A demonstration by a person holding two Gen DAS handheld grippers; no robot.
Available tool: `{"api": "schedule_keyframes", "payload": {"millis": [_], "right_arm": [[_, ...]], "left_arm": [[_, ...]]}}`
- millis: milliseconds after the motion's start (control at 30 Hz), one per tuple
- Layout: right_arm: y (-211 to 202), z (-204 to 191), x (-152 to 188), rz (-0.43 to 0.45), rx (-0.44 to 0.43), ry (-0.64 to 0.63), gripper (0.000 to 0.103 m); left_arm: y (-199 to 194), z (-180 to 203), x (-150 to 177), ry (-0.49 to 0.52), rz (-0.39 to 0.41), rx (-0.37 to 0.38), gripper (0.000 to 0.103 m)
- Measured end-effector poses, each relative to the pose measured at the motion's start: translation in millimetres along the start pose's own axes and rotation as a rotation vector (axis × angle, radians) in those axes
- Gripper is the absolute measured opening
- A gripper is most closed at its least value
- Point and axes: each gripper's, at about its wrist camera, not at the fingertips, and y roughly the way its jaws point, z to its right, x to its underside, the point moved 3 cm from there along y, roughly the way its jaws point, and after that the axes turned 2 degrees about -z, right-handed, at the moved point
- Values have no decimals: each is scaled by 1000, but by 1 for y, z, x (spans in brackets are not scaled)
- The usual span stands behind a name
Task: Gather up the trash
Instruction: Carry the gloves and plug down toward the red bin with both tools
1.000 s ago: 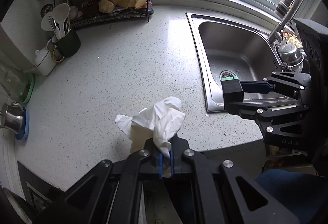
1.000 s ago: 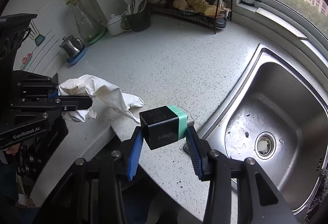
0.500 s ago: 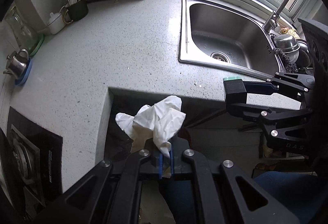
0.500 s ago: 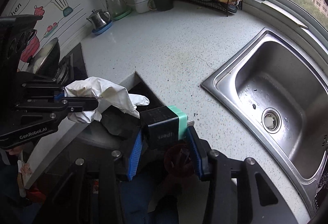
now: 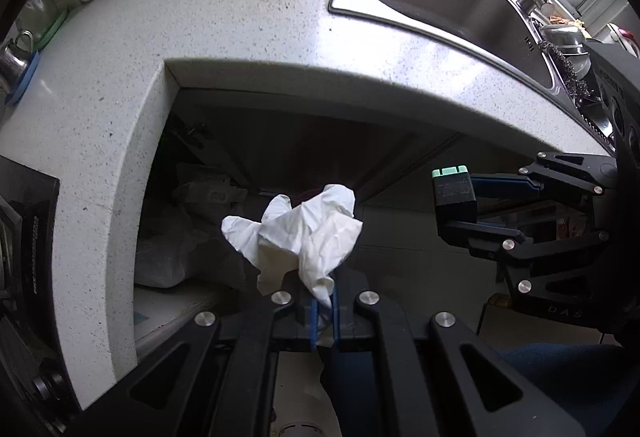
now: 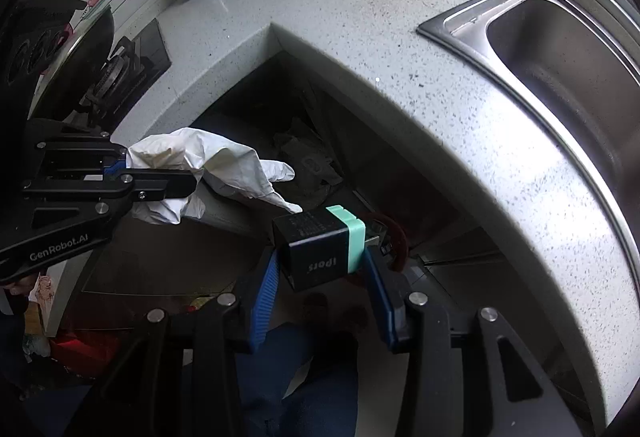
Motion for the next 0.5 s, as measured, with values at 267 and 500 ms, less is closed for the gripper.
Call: {"api": "schedule_keyframes", "payload": {"millis": [267,500], "right_arm": [[45,4,14,-40,16,24,41],[106,16,17,-60,19,74,41]], "left_arm": [[68,-12,18,-32,-65,8,4],[134,-23,26,-40,-97,28,3]]}}
